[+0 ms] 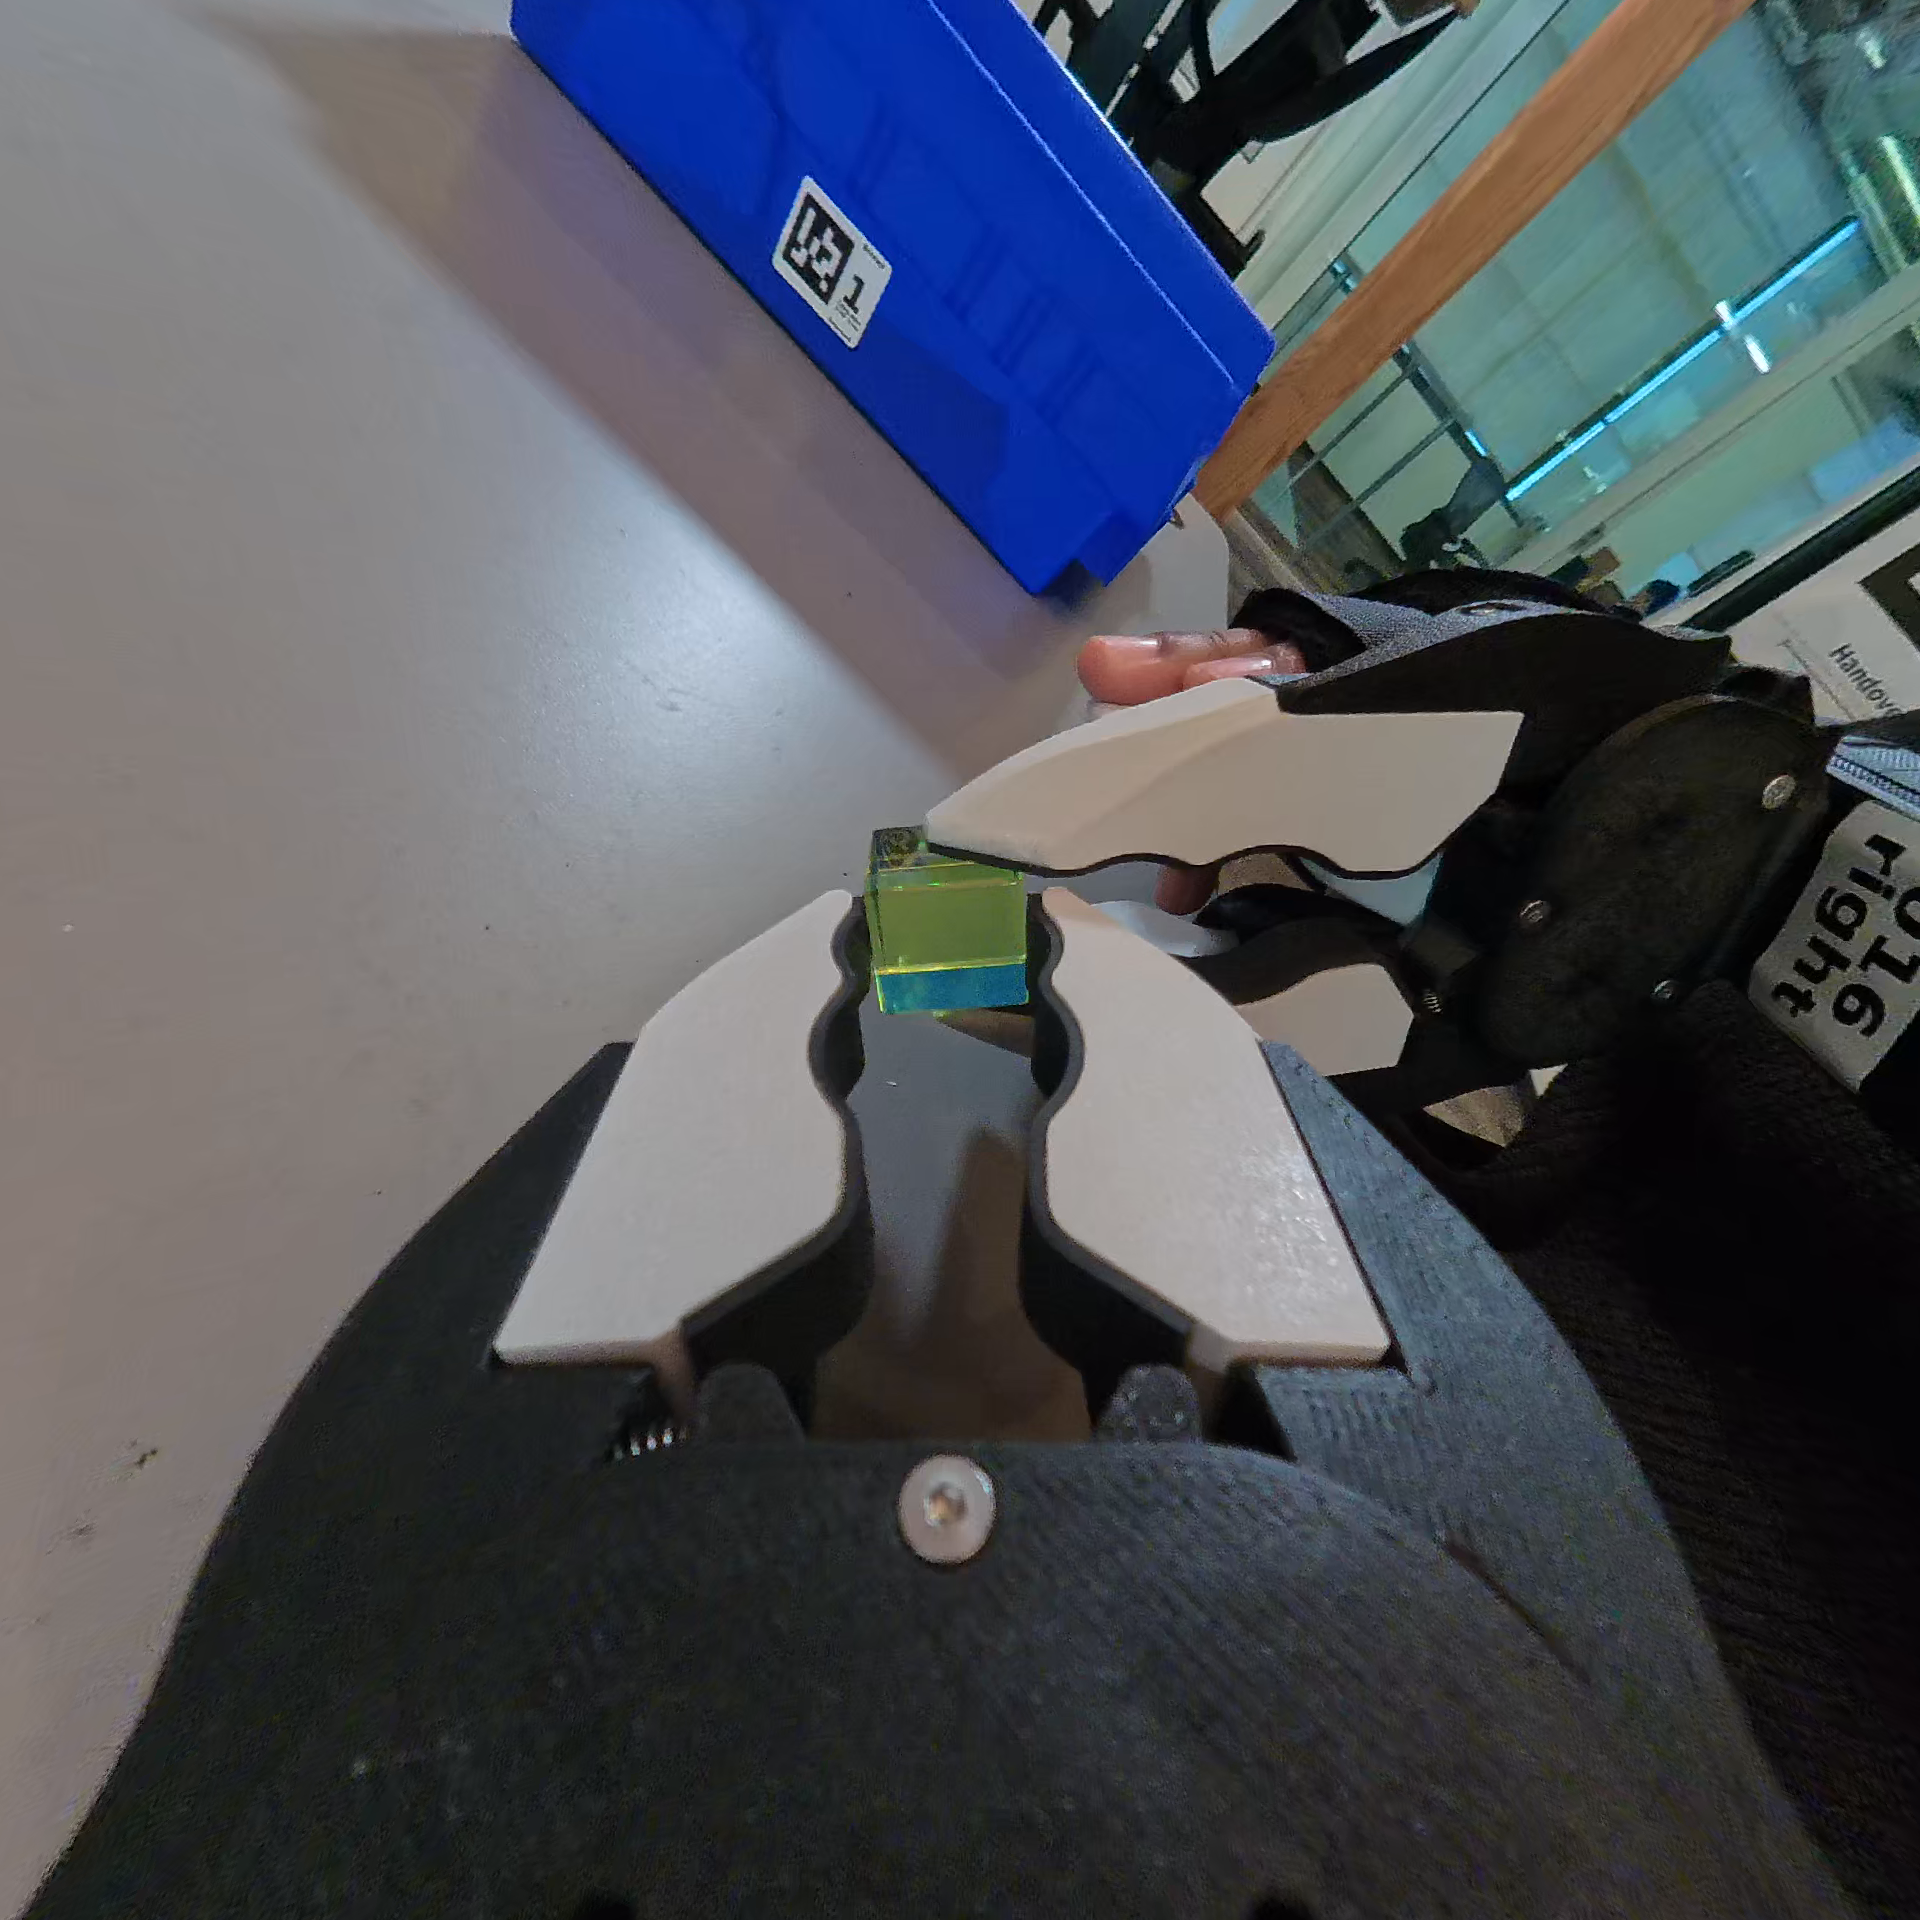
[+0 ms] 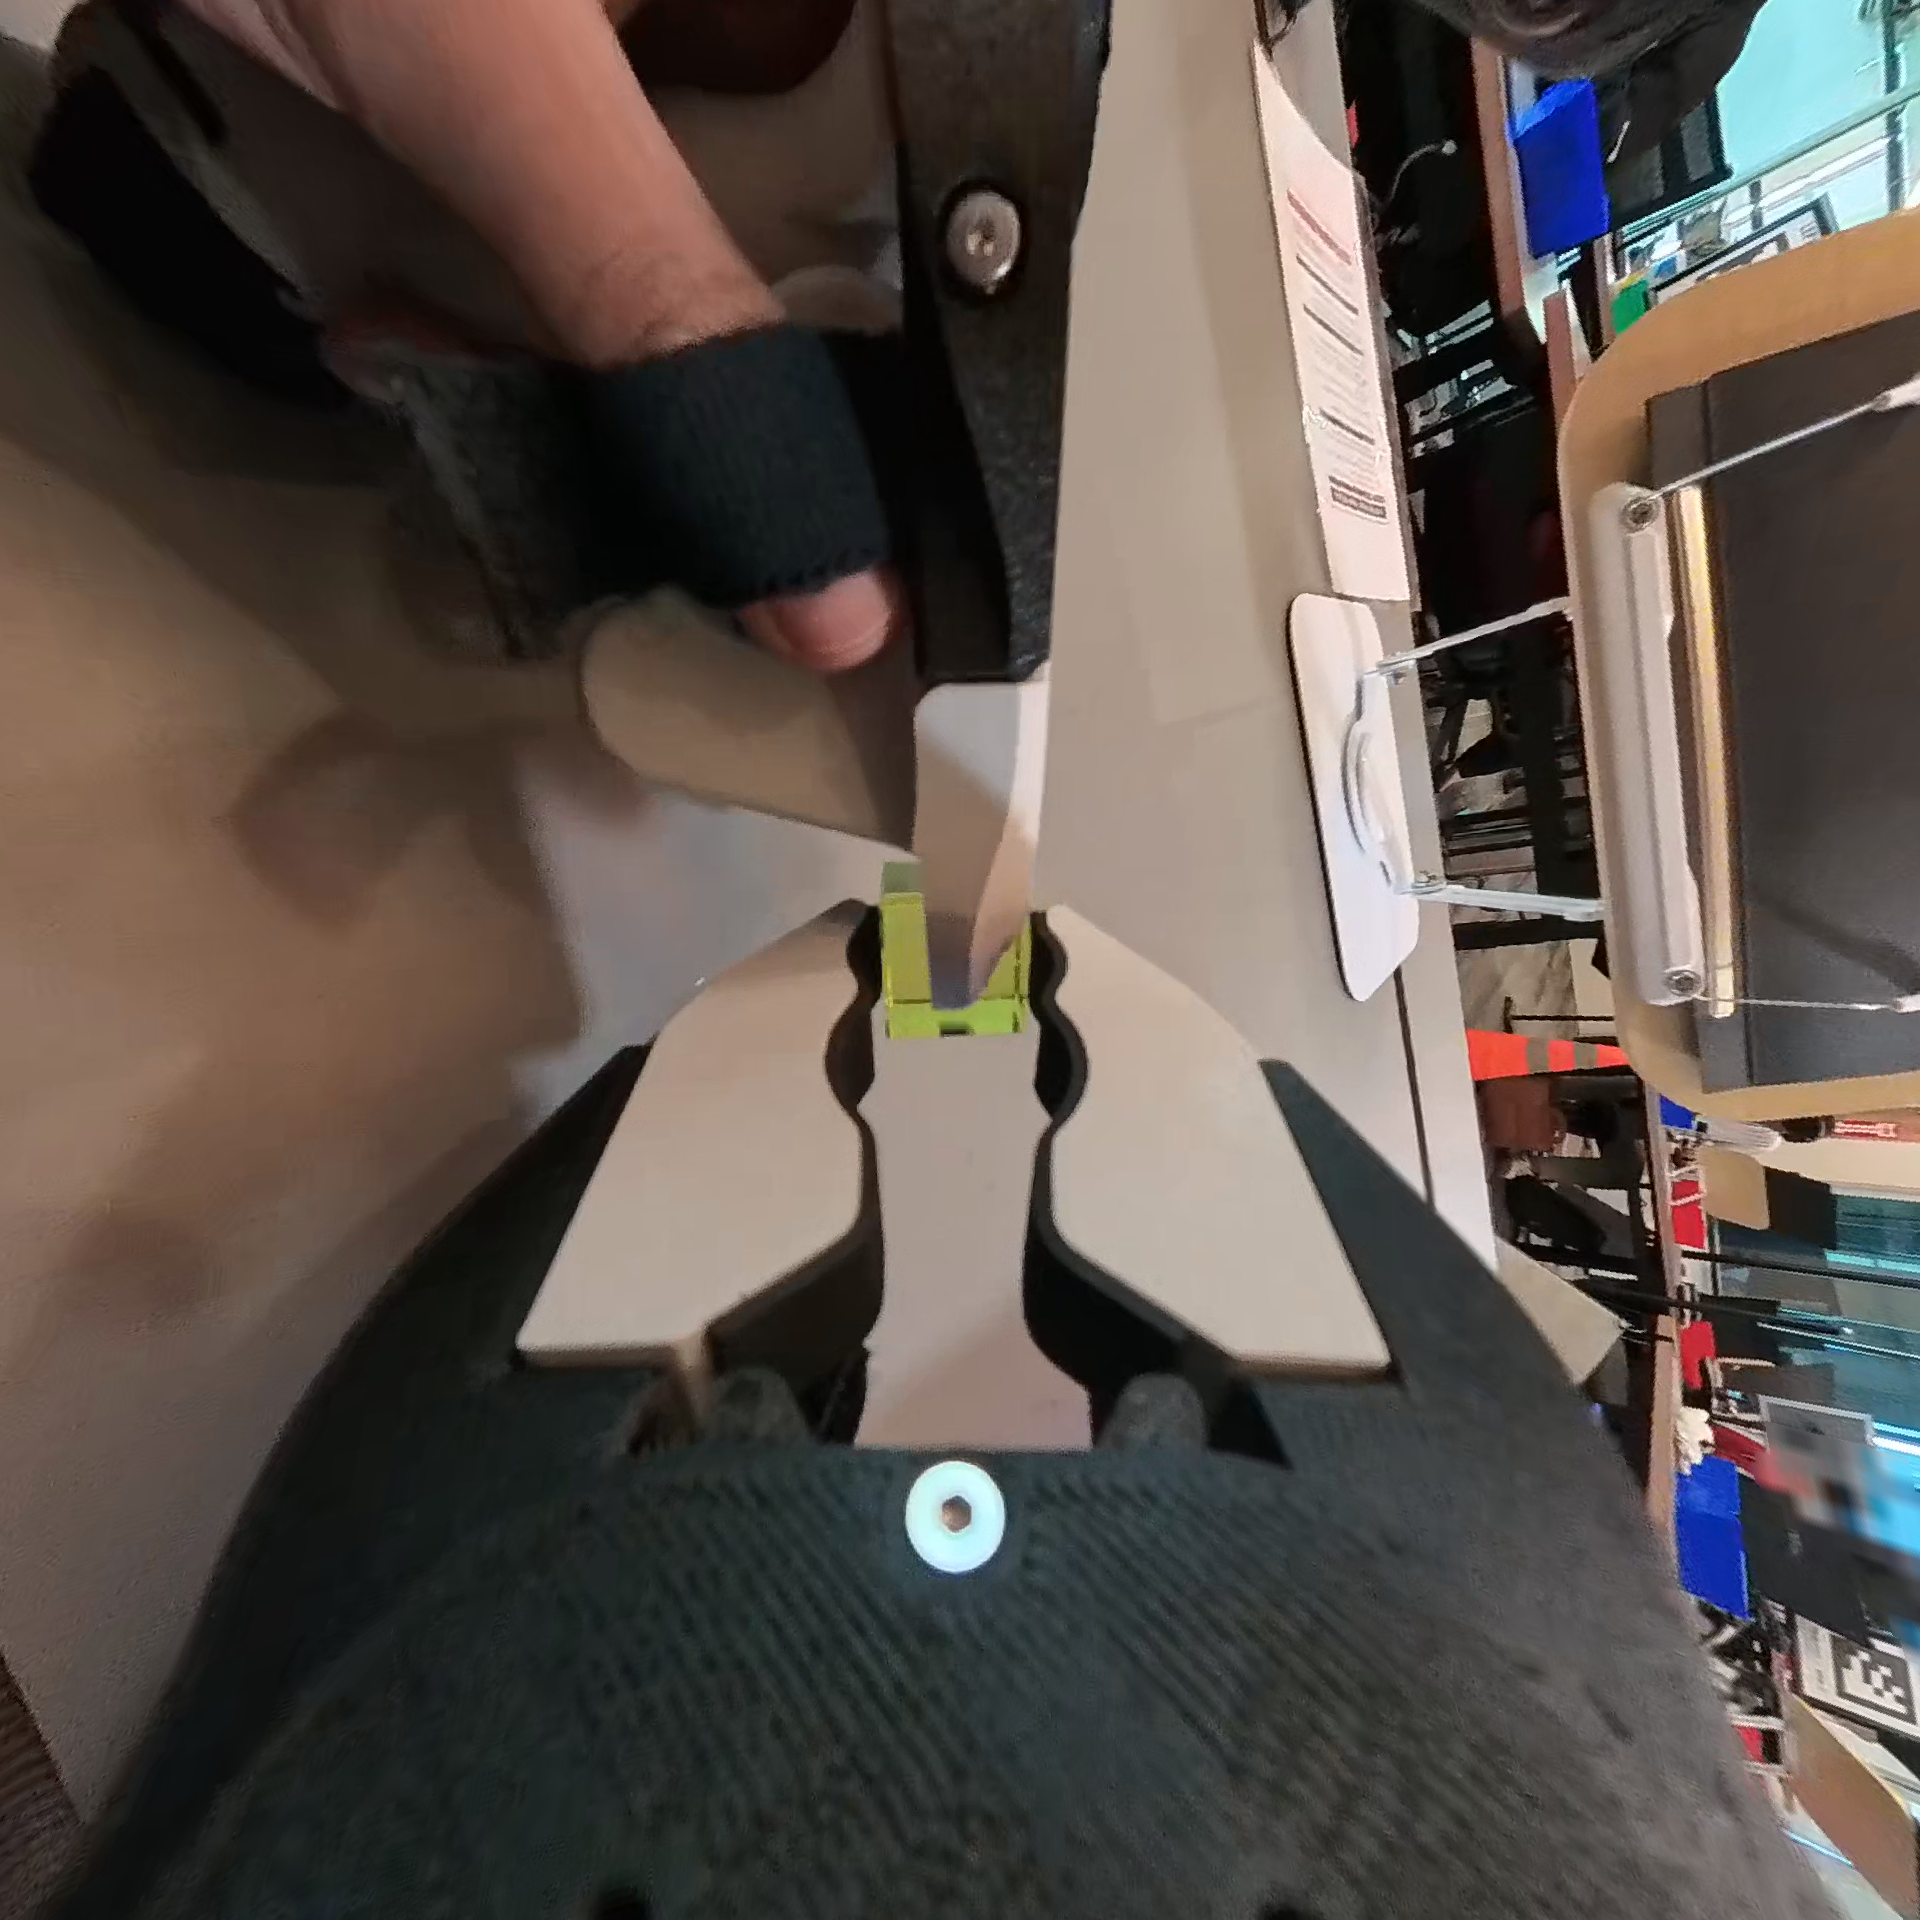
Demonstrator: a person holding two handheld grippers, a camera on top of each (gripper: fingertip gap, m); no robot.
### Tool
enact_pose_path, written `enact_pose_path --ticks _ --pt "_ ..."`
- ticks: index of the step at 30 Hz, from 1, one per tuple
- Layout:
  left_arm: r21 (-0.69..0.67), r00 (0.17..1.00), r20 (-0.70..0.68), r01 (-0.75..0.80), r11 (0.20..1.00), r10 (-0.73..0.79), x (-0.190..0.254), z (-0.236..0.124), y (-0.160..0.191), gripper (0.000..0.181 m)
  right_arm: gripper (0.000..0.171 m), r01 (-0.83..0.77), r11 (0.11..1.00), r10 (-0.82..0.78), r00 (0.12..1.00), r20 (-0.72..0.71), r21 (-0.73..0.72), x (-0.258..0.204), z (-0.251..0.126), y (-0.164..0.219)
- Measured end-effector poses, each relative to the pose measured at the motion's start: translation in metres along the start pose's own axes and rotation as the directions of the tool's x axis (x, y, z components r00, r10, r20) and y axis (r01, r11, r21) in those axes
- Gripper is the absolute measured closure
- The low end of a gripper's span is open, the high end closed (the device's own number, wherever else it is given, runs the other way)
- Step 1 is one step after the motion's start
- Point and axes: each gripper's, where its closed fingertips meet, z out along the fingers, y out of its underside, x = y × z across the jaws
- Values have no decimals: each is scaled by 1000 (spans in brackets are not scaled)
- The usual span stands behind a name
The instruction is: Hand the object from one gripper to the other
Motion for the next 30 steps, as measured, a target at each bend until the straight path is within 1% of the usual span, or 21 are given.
enact_pose_path --ticks 5,7,9,12,15,16,18,20,23,25,30 --pt "4 1000 -14 15 1000 -15 0 -1 -1 152 141 -16 999 16 1000 3 33 2 0 -2" --pt "4 999 -17 27 1000 -27 -1 -2 -1 152 128 -8 998 9 1000 -19 61 7 0 -3" --pt "19 998 -49 39 999 -38 1 -4 -3 152 117 1 994 1 1000 -15 110 10 -1 -5" --pt "46 988 -141 78 996 -70 8 -8 -9 152 110 -29 974 16 998 60 223 8 -4 -7" --pt "81 958 -254 156 984 -131 15 -14 -17 147 111 -92 922 40 989 144 377 8 -15 -15" --pt "90 943 -296 188 978 -154 18 -16 -19 152 112 -128 895 61 984 168 427 10 -21 -19" --pt "97 902 -389 244 965 -189 25 -20 -24 152 113 -205 840 106 970 219 502 15 -31 -27" --pt "95 851 -480 293 951 -214 35 -24 -28 152 114 -252 802 136 960 246 541 19 -37 -31" --pt "69 754 -606 369 927 -255 50 -29 -32 152 117 -287 772 160 951 264 567 22 -40 -33" --pt "53 716 -643 394 918 -270 55 -29 -33 152 121 -309 751 173 945 277 584 24 -43 -35" --pt "28 719 -644 364 931 -262 62 -24 -27 152 135 -329 718 189 940 284 613 27 -49 -39"
